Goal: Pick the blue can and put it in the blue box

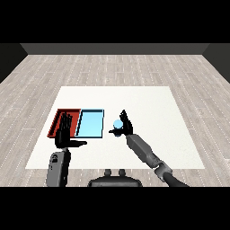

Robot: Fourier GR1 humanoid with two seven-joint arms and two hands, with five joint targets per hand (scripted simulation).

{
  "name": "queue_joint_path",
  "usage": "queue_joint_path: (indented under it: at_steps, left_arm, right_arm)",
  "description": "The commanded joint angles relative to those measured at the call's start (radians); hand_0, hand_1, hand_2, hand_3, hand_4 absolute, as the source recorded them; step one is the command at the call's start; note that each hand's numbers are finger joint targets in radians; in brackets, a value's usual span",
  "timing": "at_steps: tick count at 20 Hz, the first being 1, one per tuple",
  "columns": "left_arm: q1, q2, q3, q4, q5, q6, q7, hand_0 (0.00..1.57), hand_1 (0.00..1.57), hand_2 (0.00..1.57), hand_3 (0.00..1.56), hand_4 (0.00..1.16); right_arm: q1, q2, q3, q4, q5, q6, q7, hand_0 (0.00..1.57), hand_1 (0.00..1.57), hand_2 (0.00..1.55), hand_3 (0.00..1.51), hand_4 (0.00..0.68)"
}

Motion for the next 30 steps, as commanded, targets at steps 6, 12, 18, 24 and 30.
queue_joint_path:
  at_steps: [6, 12, 18, 24, 30]
  left_arm:
    - [0.016, -0.011, -0.008, -0.008, -0.017, 0.010, -0.021, 0.00, 0.00, 0.00, 0.00, 0.00]
    - [0.005, -0.013, -0.017, -0.029, -0.014, 0.016, 0.010, 0.00, 0.00, 0.00, 0.00, 0.00]
    - [-0.007, -0.017, -0.044, -0.065, -0.050, 0.046, 0.065, 0.00, 0.00, 0.00, 0.00, 0.00]
    - [-0.039, -0.020, -0.068, 0.068, -0.077, 0.006, -0.011, 0.00, 0.00, 0.00, 0.00, 0.00]
    - [-0.007, -0.060, -0.182, 0.039, -0.160, 0.032, 0.068, 0.00, 0.00, 0.00, 0.00, 0.00]
  right_arm:
    - [-0.020, 0.000, 0.037, 0.063, -0.046, -0.259, -0.031, 1.49, 1.49, 1.51, 1.48, 0.600]
    - [-0.100, 0.000, 0.124, 0.082, -0.052, -0.368, 0.027, 1.49, 1.49, 1.47, 1.43, 0.616]
    - [-0.139, 0.000, 0.103, 0.095, -0.057, -0.379, 0.019, 1.50, 1.50, 1.47, 1.42, 0.634]
    - [-0.119, -0.045, 0.109, -0.042, 0.101, -0.451, 0.095, 1.45, 1.45, 1.46, 1.40, 0.631]
    - [-0.096, -0.144, 0.150, -0.233, 0.186, -0.486, 0.156, 1.44, 1.44, 1.45, 1.39, 0.620]
